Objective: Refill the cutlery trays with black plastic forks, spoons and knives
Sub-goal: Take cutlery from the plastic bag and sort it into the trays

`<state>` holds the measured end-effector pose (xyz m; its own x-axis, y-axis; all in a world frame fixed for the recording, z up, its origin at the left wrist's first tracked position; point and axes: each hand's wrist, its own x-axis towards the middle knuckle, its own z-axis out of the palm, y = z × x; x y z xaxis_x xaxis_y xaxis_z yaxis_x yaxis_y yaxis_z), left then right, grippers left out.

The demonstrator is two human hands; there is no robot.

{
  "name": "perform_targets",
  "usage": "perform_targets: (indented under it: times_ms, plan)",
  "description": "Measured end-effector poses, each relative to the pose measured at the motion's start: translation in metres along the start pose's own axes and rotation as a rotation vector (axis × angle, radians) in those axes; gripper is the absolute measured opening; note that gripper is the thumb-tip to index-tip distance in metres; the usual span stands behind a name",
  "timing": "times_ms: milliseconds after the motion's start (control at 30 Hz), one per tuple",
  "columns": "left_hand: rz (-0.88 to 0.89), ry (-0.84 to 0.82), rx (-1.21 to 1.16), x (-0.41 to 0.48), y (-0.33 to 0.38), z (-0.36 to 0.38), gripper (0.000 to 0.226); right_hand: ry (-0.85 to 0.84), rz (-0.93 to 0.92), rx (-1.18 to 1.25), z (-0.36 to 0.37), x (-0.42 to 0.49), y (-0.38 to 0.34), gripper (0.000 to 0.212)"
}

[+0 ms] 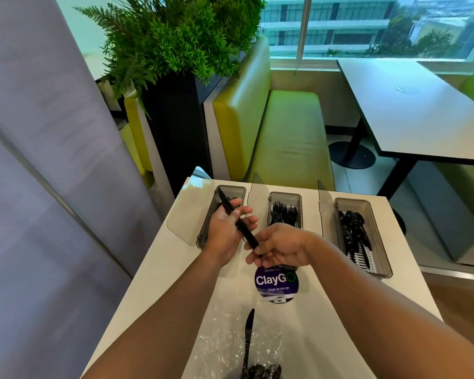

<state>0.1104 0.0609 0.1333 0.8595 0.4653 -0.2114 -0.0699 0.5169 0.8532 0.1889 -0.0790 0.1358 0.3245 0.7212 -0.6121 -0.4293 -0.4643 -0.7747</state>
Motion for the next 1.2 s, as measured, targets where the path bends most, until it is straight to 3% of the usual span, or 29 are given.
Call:
perform_targets:
  times_ms: [467, 633, 733, 867, 967, 1067, 1200]
  plan:
    - [-0.03, -0.057, 0.206, 0.008, 0.003, -0.03, 0.023, 0.079, -0.152, 0.167, 0.026, 0.024, -0.008, 0.024]
    - [-0.028, -0.005, 0.192, 0.028, 0.009, -0.047, 0.023, 0.104, -0.143, 0.038, 0.035, 0.038, -0.02, 0.022]
    - [-0.047, 0.051, 0.187, 0.051, 0.02, -0.054, 0.02, 0.26, -0.201, -0.149, 0.031, 0.048, -0.027, 0.016]
    - [-0.064, 0.09, 0.391, 0.082, 0.026, -0.065, 0.02, 0.658, -0.386, -0.461, 0.019, 0.06, -0.029, 0.008]
    - [-0.108, 0.106, 0.582, 0.099, 0.017, -0.072, 0.023, 0.758, -0.339, -0.56, 0.01, 0.069, -0.024, 0.042]
    - [-0.154, 0.145, 0.763, 0.113, -0.002, -0.081, 0.027, 0.675, -0.235, -0.59, 0.005, 0.076, -0.016, 0.073]
    - [-0.215, 0.208, 0.926, 0.123, -0.027, -0.09, 0.026, 0.648, -0.223, -0.556, 0.004, 0.079, -0.011, 0.076]
